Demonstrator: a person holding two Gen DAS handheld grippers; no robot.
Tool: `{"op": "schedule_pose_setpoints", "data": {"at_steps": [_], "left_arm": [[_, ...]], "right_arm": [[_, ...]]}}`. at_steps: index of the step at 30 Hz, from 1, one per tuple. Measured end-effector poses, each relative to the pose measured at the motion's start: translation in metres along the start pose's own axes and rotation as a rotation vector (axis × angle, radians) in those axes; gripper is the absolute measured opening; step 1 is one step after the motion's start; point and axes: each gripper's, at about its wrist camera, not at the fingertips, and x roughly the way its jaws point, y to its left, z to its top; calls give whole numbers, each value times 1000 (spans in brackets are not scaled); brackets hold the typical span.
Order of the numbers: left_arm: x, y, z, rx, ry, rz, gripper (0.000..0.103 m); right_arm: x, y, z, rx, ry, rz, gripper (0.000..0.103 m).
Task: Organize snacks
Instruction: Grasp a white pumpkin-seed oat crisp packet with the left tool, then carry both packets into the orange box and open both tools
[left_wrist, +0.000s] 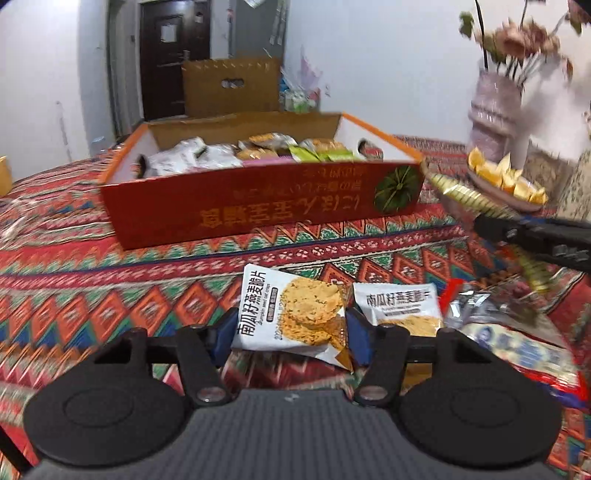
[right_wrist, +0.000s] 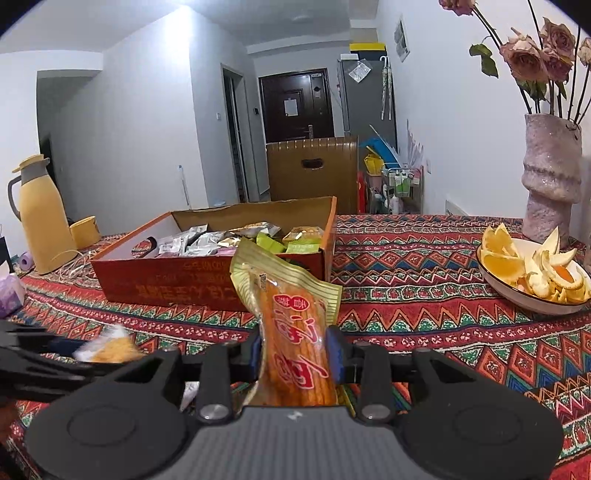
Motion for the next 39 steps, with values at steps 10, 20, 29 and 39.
{"op": "schedule_pose_setpoints", "data": {"at_steps": [10,20,29,39], "left_arm": [[-122,16,-48,-111,-87,106,62],[-171,32,-88,-165,-110,125,62],[-172,26,-75,-153,-146,76,62],[-134,37,45,-39,-221,-22,62]], "right_arm": [[-37,37,0,-114,-49,13,34],[-137,76,-59,-51,9,53,34],[-152,66,-54,-58,-6,-7,34],[-114,43,44,-153,-130,39,34]]}}
